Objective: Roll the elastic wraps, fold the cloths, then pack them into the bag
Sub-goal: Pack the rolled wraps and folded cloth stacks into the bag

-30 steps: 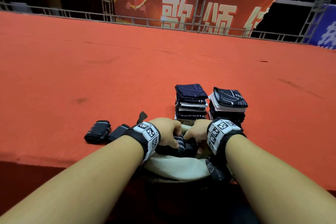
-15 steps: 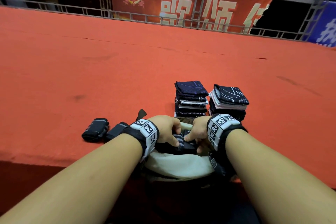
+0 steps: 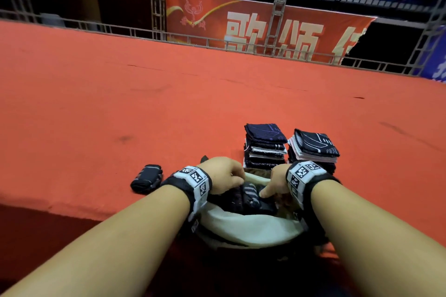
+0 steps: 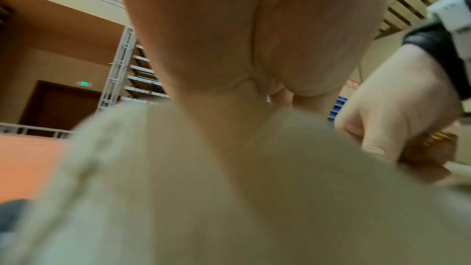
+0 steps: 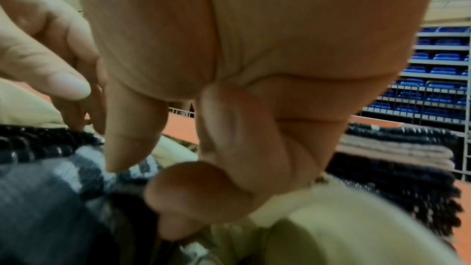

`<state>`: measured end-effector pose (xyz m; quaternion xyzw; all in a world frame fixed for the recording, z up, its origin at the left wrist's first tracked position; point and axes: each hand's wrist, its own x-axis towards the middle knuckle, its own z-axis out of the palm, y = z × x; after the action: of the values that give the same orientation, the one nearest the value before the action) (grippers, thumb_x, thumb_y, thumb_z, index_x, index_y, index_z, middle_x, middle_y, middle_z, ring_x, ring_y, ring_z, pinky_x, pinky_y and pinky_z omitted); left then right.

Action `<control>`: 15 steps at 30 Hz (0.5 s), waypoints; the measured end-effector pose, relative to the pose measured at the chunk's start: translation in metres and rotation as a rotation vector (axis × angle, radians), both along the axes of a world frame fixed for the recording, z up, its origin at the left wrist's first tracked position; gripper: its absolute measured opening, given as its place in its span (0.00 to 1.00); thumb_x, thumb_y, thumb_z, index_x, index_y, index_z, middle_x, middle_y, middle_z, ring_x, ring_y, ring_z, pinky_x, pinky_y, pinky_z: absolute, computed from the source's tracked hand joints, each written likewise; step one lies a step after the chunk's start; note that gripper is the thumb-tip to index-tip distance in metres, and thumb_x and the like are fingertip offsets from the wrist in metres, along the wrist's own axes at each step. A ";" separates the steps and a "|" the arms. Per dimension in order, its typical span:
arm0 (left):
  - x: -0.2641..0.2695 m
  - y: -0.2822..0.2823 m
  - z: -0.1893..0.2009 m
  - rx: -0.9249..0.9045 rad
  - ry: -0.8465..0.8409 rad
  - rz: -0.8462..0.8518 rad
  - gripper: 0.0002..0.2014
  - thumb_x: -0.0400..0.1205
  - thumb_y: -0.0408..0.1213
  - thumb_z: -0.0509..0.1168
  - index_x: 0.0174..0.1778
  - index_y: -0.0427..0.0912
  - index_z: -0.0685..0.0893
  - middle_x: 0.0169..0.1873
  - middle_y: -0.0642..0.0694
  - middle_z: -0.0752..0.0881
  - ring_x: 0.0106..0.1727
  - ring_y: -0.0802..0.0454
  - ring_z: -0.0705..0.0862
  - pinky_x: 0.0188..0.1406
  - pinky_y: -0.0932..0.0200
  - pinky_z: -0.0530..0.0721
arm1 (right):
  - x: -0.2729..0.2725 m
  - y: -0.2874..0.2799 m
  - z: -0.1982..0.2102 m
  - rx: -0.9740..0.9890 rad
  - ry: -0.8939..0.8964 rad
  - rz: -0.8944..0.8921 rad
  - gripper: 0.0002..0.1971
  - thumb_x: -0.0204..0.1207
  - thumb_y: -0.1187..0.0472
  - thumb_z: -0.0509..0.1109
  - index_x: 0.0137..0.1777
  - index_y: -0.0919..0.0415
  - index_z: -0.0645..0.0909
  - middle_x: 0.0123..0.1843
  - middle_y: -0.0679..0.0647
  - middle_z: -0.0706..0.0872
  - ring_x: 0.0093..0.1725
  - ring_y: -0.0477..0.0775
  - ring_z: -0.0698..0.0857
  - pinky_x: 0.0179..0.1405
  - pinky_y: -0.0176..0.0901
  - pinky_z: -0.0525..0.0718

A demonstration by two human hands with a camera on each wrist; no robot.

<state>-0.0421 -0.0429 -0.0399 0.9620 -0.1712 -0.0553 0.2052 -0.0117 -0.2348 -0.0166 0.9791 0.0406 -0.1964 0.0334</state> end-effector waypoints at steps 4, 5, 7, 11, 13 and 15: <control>-0.007 0.049 0.026 -0.104 -0.080 0.161 0.09 0.84 0.42 0.67 0.56 0.49 0.90 0.49 0.52 0.91 0.49 0.53 0.86 0.47 0.61 0.79 | -0.006 0.022 0.025 0.031 -0.055 -0.023 0.19 0.73 0.41 0.74 0.32 0.55 0.81 0.34 0.52 0.87 0.38 0.55 0.86 0.46 0.43 0.85; -0.008 0.064 0.031 -0.115 -0.099 0.210 0.09 0.84 0.41 0.67 0.55 0.48 0.91 0.47 0.52 0.91 0.47 0.53 0.86 0.46 0.61 0.79 | -0.005 0.030 0.030 0.061 -0.078 -0.021 0.18 0.74 0.43 0.74 0.31 0.55 0.80 0.33 0.51 0.85 0.38 0.55 0.84 0.44 0.42 0.84; -0.010 0.096 0.039 -0.124 -0.135 0.327 0.08 0.83 0.41 0.68 0.53 0.48 0.91 0.44 0.52 0.90 0.47 0.51 0.86 0.47 0.59 0.79 | 0.000 0.051 0.039 0.153 -0.148 0.002 0.16 0.73 0.46 0.74 0.34 0.58 0.82 0.35 0.52 0.88 0.38 0.56 0.87 0.41 0.42 0.84; -0.019 0.155 0.034 -0.190 -0.147 0.566 0.05 0.82 0.39 0.68 0.46 0.46 0.90 0.40 0.47 0.91 0.43 0.46 0.86 0.44 0.58 0.79 | 0.003 0.101 0.041 0.433 -0.126 0.018 0.14 0.74 0.52 0.76 0.38 0.64 0.85 0.30 0.55 0.87 0.26 0.55 0.84 0.30 0.41 0.82; -0.025 0.176 0.023 -0.213 -0.106 0.651 0.05 0.82 0.38 0.68 0.44 0.45 0.89 0.38 0.47 0.89 0.40 0.46 0.84 0.43 0.59 0.79 | -0.001 0.127 0.032 0.499 -0.070 0.046 0.14 0.72 0.55 0.78 0.37 0.69 0.86 0.27 0.57 0.85 0.23 0.55 0.80 0.28 0.43 0.79; -0.030 0.190 0.008 -0.201 -0.067 0.702 0.05 0.81 0.38 0.68 0.42 0.45 0.89 0.38 0.47 0.89 0.40 0.45 0.85 0.42 0.58 0.80 | -0.002 0.153 0.019 0.501 -0.069 0.099 0.14 0.72 0.58 0.76 0.42 0.72 0.88 0.27 0.57 0.86 0.24 0.56 0.82 0.28 0.46 0.82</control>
<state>-0.0716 0.1471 -0.0317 0.9385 0.1581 0.0671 0.2997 -0.0137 -0.0823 0.0024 0.9598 0.1348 -0.1450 -0.1990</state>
